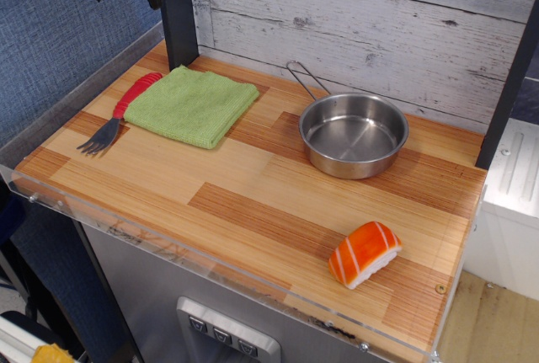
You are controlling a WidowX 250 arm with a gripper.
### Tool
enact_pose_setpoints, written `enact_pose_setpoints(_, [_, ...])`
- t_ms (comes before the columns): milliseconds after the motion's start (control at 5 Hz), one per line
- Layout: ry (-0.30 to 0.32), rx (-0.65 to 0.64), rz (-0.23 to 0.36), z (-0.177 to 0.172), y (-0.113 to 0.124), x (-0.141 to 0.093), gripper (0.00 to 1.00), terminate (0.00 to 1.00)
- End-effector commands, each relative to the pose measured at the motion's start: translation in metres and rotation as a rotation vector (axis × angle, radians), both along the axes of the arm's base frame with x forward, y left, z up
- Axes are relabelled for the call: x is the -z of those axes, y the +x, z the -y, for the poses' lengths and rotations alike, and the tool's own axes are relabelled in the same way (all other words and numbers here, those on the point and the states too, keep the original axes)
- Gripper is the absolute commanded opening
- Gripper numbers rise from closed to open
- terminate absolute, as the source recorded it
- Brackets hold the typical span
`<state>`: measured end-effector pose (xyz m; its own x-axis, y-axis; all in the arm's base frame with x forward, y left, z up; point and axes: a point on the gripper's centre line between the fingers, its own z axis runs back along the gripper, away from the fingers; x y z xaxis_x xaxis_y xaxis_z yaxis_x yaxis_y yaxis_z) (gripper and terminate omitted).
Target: Place the pot on the bottom part of the napkin.
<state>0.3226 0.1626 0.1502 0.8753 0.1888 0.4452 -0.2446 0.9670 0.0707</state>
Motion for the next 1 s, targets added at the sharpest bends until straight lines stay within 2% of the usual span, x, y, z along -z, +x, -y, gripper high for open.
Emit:
enact_pose_setpoints(0, [0.000, 0.000, 0.000, 0.000, 0.000, 0.000, 1.00, 0.00])
enact_pose_setpoints(200, [-0.006, 0.059, -0.019, 0.039, 0.017, -0.001, 1.00, 0.00])
enact_pose_setpoints(600, [-0.131, -0.020, -0.065, 0.102, 0.029, 0.005, 1.00, 0.00])
enact_pose_setpoints(800, [-0.219, -0.142, -0.122, 0.127, 0.026, 0.009, 1.00, 0.00])
